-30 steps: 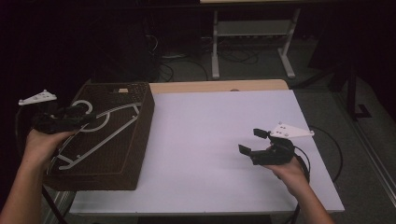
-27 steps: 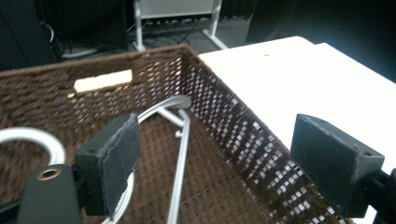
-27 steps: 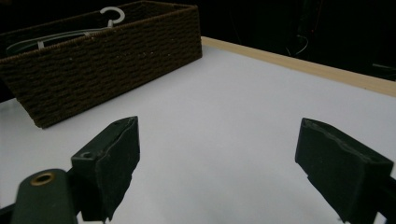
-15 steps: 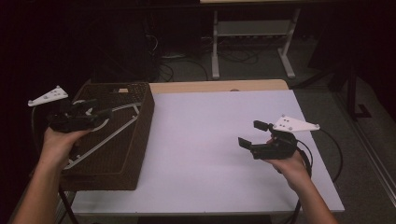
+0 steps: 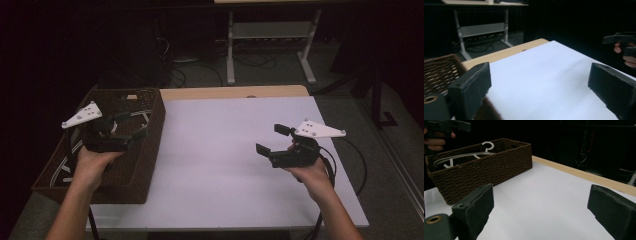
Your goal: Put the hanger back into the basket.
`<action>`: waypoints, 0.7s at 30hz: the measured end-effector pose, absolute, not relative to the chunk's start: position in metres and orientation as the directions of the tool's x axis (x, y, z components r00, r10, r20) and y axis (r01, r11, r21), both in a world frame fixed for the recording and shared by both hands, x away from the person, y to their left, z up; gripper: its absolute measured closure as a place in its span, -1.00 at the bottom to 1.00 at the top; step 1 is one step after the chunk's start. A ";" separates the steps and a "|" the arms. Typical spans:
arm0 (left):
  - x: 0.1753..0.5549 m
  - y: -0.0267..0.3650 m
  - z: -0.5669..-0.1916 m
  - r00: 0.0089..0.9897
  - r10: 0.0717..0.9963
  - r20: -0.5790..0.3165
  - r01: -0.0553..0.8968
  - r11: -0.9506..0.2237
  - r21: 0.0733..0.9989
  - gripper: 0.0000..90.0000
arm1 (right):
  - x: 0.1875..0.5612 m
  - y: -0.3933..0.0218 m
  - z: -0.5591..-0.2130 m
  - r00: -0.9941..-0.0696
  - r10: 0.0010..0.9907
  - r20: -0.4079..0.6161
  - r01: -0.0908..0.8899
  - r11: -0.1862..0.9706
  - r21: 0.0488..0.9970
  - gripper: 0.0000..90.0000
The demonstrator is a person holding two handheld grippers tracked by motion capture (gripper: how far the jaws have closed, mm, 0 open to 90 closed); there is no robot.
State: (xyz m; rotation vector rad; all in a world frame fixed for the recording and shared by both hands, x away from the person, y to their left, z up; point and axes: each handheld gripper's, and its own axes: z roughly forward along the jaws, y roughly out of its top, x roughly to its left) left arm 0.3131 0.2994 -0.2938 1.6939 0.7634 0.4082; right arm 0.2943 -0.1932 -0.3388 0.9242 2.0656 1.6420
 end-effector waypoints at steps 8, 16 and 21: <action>0.307 0.282 -0.307 0.753 0.645 -0.129 0.239 -0.086 0.967 -0.94 | 0.298 -0.191 -0.335 -0.726 0.675 0.129 0.266 0.103 0.959 -0.94; 0.305 0.276 -0.318 0.767 0.628 -0.130 0.236 -0.088 0.968 -0.94 | 0.301 -0.191 -0.331 -0.731 0.671 0.125 0.247 0.090 0.965 -0.95; 0.302 0.275 -0.324 0.771 0.623 -0.131 0.232 -0.083 0.969 -0.94 | 0.302 -0.193 -0.331 -0.728 0.675 0.123 0.240 0.083 0.967 -0.95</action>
